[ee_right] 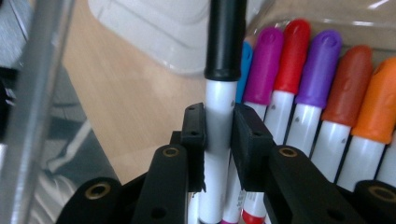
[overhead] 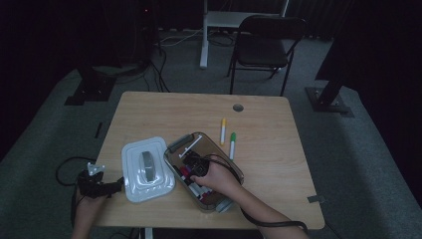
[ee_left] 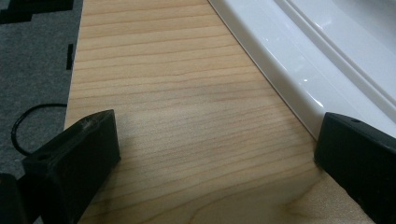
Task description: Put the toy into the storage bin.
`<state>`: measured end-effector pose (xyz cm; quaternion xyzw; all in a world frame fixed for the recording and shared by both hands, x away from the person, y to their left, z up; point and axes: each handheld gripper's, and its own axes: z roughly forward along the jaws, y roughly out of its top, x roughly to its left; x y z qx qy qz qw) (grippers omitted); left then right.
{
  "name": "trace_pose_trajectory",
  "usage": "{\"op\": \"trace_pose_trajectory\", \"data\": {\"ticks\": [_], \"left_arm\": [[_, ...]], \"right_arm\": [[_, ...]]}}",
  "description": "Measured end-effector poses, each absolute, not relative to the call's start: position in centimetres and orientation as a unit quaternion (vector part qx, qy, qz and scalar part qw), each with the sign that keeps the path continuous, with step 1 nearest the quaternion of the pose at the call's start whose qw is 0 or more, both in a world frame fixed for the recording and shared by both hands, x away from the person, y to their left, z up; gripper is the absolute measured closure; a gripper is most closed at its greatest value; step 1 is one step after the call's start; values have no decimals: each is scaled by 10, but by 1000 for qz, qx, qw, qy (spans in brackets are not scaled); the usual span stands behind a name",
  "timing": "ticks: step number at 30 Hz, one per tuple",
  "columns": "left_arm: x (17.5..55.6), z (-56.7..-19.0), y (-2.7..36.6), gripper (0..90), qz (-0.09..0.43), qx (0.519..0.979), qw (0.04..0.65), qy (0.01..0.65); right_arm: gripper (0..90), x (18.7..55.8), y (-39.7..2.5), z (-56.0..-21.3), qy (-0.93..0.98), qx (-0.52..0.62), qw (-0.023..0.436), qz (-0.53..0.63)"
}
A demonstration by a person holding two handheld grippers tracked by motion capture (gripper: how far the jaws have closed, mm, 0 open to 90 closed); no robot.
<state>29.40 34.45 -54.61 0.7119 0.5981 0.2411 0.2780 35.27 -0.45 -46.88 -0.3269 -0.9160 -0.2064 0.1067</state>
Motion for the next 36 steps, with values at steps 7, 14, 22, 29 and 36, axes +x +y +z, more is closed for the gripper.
{"op": "trace_pose_trajectory", "data": {"ticks": [7, 14, 22, 29, 36], "left_arm": [[294, -546, 345, 5, 242, 712, 278, 598], [294, -546, 344, 6, 242, 712, 278, 598], [294, -546, 344, 6, 242, 711, 279, 598], [294, -546, 344, 6, 242, 711, 279, 598], [294, -546, 344, 6, 241, 712, 278, 598]], "right_arm": [[700, 353, -14, -459, -911, -322, 97, -236], [645, 355, -42, -424, -891, -325, 84, -305], [615, 363, -86, -392, -859, -351, 55, -369], [585, 377, -125, -380, -832, -388, 23, -396], [578, 400, -156, -399, -812, -443, -4, -380]]}}
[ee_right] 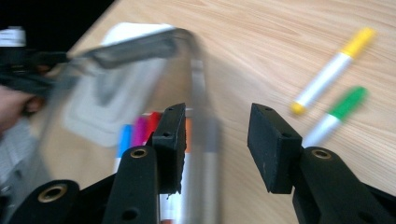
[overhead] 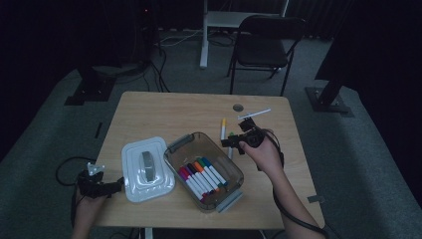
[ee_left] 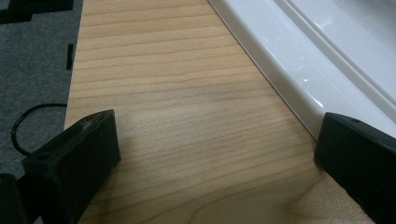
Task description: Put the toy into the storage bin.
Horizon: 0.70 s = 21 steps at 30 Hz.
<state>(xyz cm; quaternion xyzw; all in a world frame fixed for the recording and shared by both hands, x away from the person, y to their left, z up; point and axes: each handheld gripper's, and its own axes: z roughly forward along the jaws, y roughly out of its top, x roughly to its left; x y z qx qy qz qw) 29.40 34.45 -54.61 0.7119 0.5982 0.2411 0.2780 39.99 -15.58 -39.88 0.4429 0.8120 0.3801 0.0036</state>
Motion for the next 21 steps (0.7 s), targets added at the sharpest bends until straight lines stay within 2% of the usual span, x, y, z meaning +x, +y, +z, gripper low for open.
{"op": "trace_pose_trajectory", "data": {"ticks": [11, 21], "left_arm": [[294, -546, 345, 6, 241, 712, 278, 598], [294, -546, 345, 6, 241, 712, 278, 598]], "right_arm": [[589, 441, -175, -459, 789, 523, 37, 320], [607, 467, -163, -496, 777, 562, 28, 283]]}}
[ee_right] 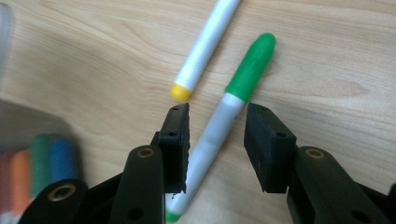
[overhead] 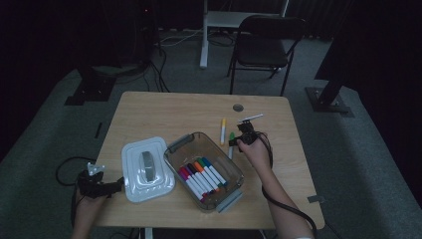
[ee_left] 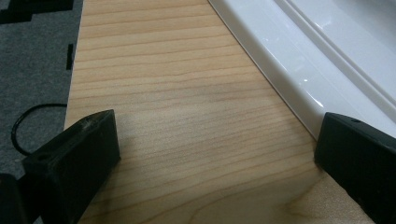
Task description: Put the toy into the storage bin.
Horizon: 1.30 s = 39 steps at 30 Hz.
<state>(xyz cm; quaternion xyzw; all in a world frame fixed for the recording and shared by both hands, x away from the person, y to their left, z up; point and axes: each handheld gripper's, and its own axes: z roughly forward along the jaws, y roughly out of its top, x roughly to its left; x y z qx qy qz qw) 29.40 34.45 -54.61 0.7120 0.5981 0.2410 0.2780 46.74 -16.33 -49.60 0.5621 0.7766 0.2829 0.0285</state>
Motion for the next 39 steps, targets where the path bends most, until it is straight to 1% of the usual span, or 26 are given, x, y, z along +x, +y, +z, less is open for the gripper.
{"op": "trace_pose_trajectory", "data": {"ticks": [6, 13, 17, 20, 22, 29, 31, 36, 39], "left_arm": [[294, -546, 345, 5, 241, 712, 278, 598], [294, -546, 344, 6, 241, 712, 278, 598], [294, -546, 344, 6, 241, 712, 278, 598], [294, -546, 345, 6, 241, 712, 278, 598], [294, -546, 344, 6, 241, 712, 278, 598], [294, -546, 345, 6, 241, 712, 278, 598], [294, -546, 344, 6, 241, 711, 278, 598], [294, -546, 345, 5, 241, 712, 278, 598], [294, -546, 344, 5, 241, 712, 278, 598]], "right_arm": [[616, 473, -161, -508, 775, 574, 25, 264], [688, 474, -168, -511, 772, 586, 40, 241], [689, 475, -174, -513, 771, 592, 42, 233], [750, 475, -180, -513, 769, 594, 49, 229], [764, 475, -183, -512, 766, 600, 47, 227], [767, 470, -195, -502, 753, 609, 36, 246], [767, 465, -202, -490, 749, 607, 35, 264], [767, 454, -204, -470, 749, 595, 33, 290], [767, 448, -204, -457, 749, 587, 40, 306]]}}
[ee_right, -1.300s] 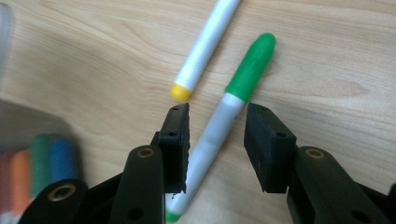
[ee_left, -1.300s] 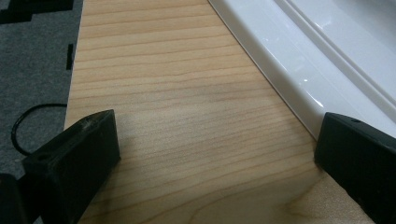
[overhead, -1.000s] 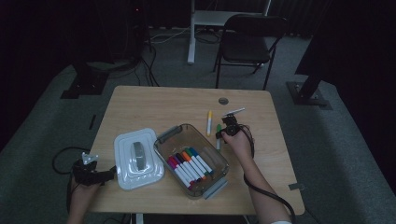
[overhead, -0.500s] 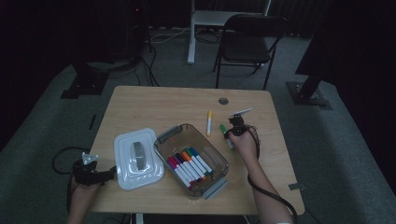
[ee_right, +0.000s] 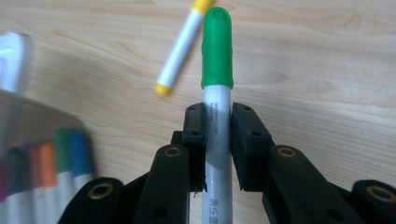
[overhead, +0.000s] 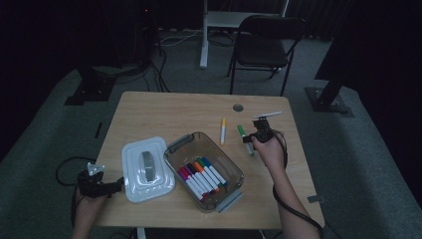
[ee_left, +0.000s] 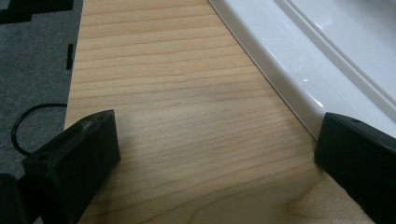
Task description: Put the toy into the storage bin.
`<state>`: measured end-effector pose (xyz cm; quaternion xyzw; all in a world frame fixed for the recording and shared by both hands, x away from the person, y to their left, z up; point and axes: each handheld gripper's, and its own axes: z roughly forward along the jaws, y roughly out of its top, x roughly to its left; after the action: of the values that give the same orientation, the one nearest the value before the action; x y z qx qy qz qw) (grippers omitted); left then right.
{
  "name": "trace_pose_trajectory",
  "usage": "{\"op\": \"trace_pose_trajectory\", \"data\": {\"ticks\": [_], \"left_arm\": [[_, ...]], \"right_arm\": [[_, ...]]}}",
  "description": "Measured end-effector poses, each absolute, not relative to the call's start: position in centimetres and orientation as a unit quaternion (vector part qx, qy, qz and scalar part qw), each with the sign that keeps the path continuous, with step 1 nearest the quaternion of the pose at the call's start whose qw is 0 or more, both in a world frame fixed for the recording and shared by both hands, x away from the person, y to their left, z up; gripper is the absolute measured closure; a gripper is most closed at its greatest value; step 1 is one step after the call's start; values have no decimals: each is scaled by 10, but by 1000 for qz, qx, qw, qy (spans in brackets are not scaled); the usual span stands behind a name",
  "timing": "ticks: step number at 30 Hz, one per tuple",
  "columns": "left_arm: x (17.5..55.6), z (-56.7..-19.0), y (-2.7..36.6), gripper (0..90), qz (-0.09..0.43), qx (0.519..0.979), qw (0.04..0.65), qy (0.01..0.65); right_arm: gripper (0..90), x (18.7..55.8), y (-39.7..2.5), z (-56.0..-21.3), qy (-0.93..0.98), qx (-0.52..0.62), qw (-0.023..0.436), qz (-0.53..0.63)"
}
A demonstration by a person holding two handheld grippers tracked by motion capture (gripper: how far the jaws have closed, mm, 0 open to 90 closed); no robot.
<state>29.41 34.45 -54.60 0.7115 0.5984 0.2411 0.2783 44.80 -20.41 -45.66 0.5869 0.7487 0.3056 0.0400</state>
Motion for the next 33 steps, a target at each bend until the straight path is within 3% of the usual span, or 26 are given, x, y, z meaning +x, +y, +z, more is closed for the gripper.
{"op": "trace_pose_trajectory", "data": {"ticks": [33], "left_arm": [[294, -546, 345, 5, 241, 712, 278, 598]], "right_arm": [[767, 371, -145, -357, 796, 441, 25, 414]]}}
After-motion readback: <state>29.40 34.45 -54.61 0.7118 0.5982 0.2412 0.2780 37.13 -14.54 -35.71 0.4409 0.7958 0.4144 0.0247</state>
